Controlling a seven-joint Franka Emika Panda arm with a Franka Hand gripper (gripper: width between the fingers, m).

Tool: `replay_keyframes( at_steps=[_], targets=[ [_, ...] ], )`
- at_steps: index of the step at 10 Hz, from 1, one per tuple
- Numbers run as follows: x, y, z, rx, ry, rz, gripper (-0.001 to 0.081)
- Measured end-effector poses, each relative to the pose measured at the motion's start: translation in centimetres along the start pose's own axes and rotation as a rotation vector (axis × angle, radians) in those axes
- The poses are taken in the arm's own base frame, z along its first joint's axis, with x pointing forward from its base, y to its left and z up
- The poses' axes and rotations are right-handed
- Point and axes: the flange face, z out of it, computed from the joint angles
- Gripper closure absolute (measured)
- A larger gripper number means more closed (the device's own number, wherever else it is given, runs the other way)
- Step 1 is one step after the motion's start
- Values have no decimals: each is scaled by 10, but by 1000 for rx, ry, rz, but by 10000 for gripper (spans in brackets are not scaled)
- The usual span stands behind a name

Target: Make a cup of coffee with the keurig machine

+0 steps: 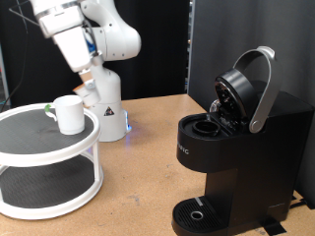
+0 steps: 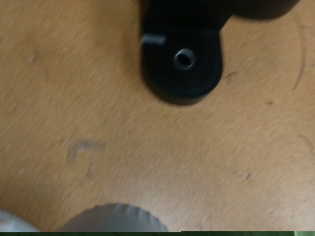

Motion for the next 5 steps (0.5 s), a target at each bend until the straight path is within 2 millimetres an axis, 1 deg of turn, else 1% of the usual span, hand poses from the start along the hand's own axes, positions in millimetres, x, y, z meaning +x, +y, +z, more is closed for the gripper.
replay_keyframes(
  at_steps=[2,3,5],
  targets=[
    [29,-8,-8,-14,12,54,372],
    [37,-10,-9,-17,4,74,372],
    [38,-11,-7,-4,19,81,372]
  ],
)
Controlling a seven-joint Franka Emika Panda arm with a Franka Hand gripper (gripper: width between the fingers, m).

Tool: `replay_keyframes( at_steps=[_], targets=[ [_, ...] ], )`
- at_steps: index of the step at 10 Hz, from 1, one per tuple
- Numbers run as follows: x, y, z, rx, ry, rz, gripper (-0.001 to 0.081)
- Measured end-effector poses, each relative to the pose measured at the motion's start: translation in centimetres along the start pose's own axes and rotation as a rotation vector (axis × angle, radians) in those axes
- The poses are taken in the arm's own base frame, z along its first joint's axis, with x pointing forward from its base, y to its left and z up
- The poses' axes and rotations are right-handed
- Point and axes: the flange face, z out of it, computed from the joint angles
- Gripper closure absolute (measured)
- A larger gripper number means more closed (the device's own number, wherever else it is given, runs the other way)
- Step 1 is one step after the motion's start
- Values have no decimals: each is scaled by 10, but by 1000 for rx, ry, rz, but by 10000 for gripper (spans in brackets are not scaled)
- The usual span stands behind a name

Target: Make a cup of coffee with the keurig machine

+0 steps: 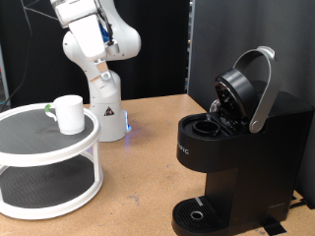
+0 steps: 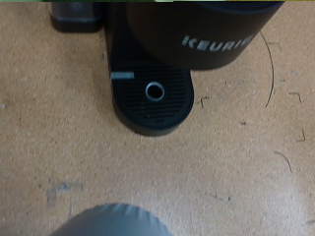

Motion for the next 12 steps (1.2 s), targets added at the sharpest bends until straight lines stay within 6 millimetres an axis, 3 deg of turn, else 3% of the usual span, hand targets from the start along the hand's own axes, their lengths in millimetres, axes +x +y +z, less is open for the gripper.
replay_keyframes(
  at_steps=[5,8,12],
  targets=[
    [55,-18,-12,85,161,62,372],
    [90,-17,-14,124,103,6,372],
    [135,-7,2,143,42,-54,372]
  ],
)
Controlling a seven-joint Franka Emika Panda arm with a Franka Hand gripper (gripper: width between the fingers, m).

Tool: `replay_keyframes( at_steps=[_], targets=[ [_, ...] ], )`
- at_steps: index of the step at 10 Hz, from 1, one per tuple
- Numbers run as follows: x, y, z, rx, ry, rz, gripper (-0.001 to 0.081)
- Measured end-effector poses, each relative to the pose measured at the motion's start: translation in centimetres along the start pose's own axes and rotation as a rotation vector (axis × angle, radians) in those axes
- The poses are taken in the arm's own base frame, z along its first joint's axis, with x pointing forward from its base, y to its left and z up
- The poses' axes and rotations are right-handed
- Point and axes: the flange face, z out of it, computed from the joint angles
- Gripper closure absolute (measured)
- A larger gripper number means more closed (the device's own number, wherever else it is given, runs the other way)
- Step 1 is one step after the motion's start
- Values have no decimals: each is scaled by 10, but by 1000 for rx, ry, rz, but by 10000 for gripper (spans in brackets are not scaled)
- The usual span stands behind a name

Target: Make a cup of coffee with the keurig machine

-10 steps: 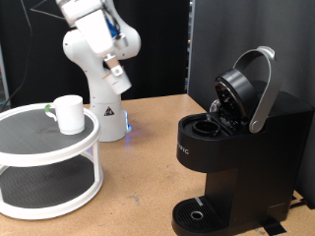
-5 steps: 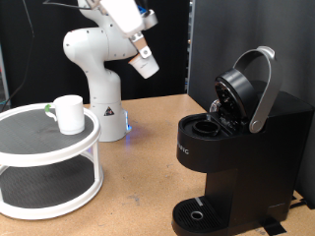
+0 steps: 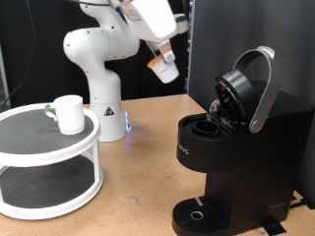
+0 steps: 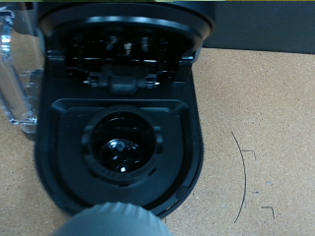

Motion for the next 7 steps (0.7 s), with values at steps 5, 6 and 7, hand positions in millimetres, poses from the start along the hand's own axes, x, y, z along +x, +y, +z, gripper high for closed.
replay_keyframes(
  at_steps=[5,6,7],
  targets=[
    [19,4,25,43,-5,-110,372],
    [20,2,27,44,-11,-98,372],
    [21,0,28,45,-15,-87,372]
  ],
)
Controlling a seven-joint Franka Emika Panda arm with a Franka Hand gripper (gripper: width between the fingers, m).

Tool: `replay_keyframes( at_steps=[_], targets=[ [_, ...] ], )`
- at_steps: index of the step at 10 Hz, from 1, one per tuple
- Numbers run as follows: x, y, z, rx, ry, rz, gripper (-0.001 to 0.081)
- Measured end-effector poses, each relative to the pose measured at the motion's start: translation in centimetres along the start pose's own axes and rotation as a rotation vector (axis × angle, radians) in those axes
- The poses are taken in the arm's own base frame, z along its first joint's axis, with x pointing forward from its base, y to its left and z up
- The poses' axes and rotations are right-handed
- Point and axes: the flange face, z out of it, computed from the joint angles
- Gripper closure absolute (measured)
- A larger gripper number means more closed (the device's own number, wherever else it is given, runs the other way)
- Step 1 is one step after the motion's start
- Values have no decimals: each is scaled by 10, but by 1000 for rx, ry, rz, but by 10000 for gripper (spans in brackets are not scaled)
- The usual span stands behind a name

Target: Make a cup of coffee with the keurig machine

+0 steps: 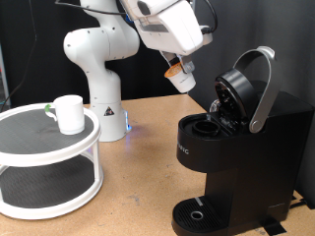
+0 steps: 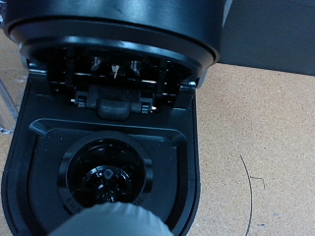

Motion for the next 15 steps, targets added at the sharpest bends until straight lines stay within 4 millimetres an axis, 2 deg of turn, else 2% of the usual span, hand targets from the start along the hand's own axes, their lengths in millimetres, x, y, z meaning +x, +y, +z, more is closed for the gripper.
replay_keyframes(
  at_steps=[4,9,15],
  targets=[
    [0,-2,5,5,8,-51,372],
    [15,-19,33,27,-14,-132,372],
    [5,-24,57,14,-28,-117,372]
  ],
)
